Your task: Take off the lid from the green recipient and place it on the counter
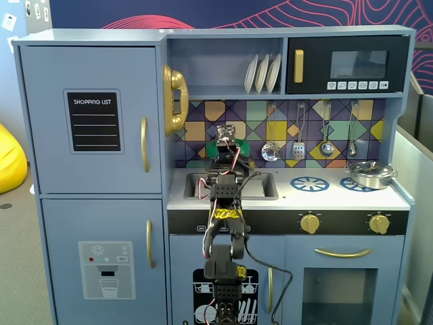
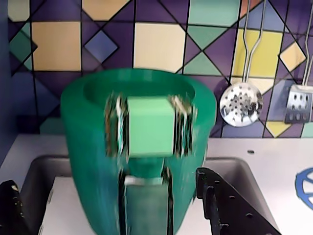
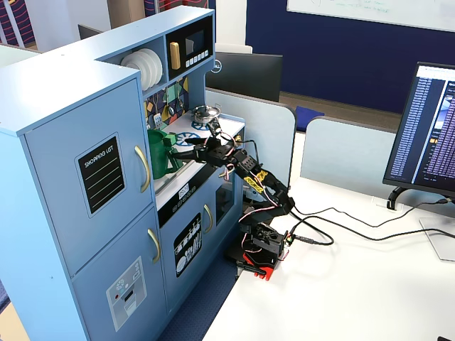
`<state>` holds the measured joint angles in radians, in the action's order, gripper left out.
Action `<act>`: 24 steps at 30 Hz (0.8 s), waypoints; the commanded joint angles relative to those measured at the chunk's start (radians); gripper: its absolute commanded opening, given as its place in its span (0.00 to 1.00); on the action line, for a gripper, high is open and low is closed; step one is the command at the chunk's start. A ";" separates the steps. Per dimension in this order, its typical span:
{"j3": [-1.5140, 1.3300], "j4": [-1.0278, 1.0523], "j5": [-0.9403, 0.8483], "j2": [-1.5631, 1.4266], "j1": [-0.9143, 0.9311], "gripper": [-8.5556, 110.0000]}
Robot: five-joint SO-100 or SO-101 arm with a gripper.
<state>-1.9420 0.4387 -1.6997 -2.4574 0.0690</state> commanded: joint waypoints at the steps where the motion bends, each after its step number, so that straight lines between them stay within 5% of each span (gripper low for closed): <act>1: 0.126 -0.066 0.017 0.083 0.003 0.43; 16: 0.316 -0.104 0.017 0.304 0.025 0.40; 24: 0.325 -0.087 0.054 0.321 0.014 0.24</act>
<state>-1.6920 0.3697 -1.6582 -2.1353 0.0752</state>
